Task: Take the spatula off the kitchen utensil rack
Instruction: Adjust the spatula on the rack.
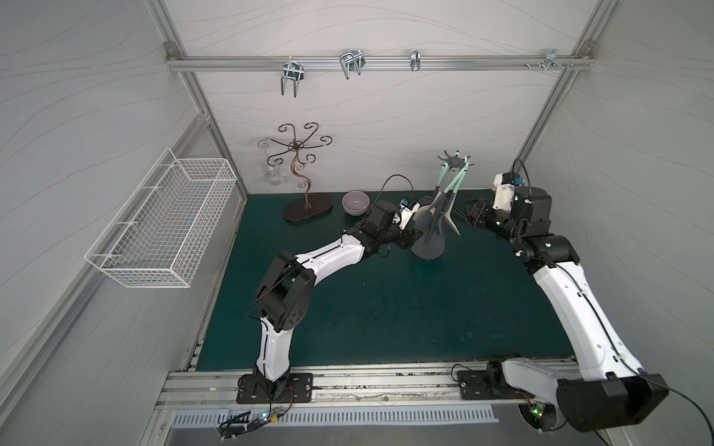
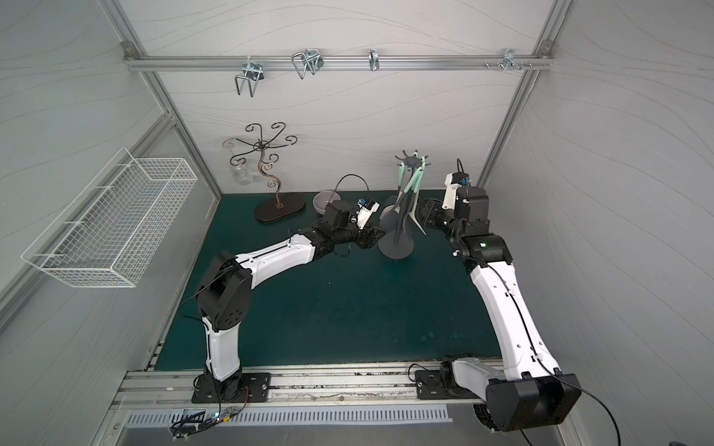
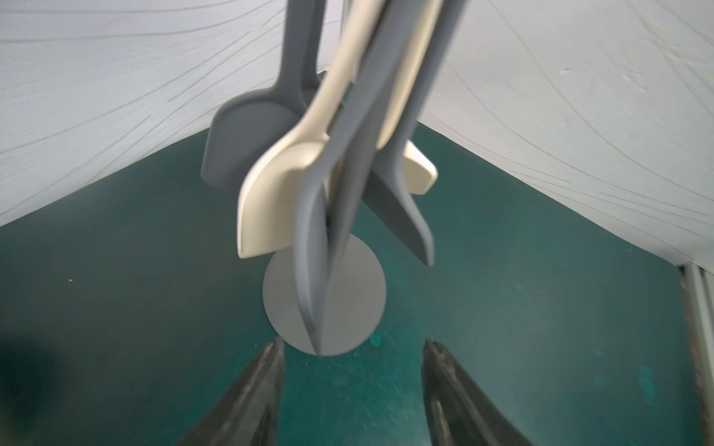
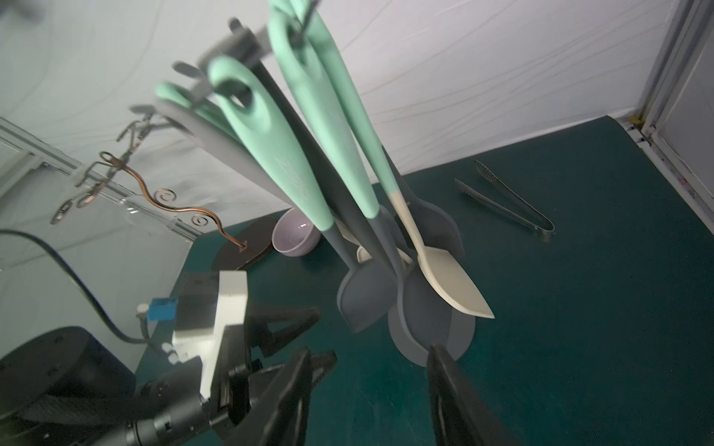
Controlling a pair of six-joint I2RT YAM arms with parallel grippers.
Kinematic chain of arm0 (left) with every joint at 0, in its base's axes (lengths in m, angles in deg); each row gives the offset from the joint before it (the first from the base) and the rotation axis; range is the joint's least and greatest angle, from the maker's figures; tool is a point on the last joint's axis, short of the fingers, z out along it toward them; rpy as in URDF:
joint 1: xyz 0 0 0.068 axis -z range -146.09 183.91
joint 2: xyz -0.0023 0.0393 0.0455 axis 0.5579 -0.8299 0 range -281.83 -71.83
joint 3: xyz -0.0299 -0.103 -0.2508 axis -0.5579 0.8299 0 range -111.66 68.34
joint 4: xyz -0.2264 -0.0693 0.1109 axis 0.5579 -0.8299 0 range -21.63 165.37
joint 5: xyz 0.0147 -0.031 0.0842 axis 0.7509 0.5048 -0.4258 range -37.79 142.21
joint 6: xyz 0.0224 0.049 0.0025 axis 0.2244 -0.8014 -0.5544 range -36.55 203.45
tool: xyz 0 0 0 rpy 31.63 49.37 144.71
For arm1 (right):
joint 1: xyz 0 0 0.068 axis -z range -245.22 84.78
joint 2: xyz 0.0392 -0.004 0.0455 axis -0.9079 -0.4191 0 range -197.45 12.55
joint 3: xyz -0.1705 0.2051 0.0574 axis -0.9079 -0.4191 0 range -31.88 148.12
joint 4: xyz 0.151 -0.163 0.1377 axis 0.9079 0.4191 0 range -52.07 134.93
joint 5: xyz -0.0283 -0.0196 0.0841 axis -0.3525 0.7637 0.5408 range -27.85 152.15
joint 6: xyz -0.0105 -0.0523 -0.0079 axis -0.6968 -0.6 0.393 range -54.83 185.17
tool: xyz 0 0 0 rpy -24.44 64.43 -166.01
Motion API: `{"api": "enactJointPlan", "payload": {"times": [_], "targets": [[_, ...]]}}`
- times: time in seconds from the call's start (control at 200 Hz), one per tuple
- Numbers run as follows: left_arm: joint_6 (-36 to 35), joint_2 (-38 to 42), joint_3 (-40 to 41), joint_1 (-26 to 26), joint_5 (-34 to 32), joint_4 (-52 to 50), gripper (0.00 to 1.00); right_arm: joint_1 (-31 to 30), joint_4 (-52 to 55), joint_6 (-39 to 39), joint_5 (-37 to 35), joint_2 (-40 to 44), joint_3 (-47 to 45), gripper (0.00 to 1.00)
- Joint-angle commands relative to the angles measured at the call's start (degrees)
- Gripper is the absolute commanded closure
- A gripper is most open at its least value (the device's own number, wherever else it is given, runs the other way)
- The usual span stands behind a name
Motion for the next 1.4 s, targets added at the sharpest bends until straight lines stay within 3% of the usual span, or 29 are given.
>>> {"api": "enactJointPlan", "payload": {"times": [0.0, 0.195, 0.37, 0.485, 0.63, 0.8, 1.035, 1.331, 1.396], "targets": [[1.3, -3.3, -4.9, -0.2, -1.4, 0.9, 0.41, 0.3, -0.9, 0.9, -2.1, 2.1, -1.7, 0.49], [6.0, -8.6, -9.8, -1.3, 0.7, 1.7, 0.61, 0.3, -2.6, 1.6, -2.6, 4.3, -5.3, 0.49], [7.7, -9.6, -10.6, -1.6, 4.1, 3.0, 0.68, 0.4, -2.1, 1.1, -3.4, 5.3, -6.4, 0.49], [8.4, -8.5, -9.5, -1.6, 5.2, 2.5, 0.87, 0.3, -2.3, 1.1, -3.9, 5.8, -6.7, 0.48], [7.9, -6.1, -7.1, -1.7, 5.1, 1.7, 1.00, 0.3, -2.5, 1.5, -3.5, 5.5, -6.5, 0.48], [5.2, -3.4, -7.0, -1.8, 5.1, -3.4, 1.00, 0.4, -1.9, 1.4, -3.7, 5.5, -6.2, 0.46], [-0.9, -2.3, -14.8, -1.8, 4.1, -21.1, 1.00, 0.4, -0.4, 1.2, -4.0, 5.6, -4.9, 0.45], [-3.0, -1.9, -23.0, -1.8, 11.8, -35.6, 1.00, 0.4, 0.3, 2.0, -2.8, 4.6, -3.6, 0.42], [-2.8, -1.5, -22.9, -1.8, 14.2, -36.0, 0.73, 0.4, 0.4, 2.4, -2.2, 4.2, -3.3, 0.40]]}}
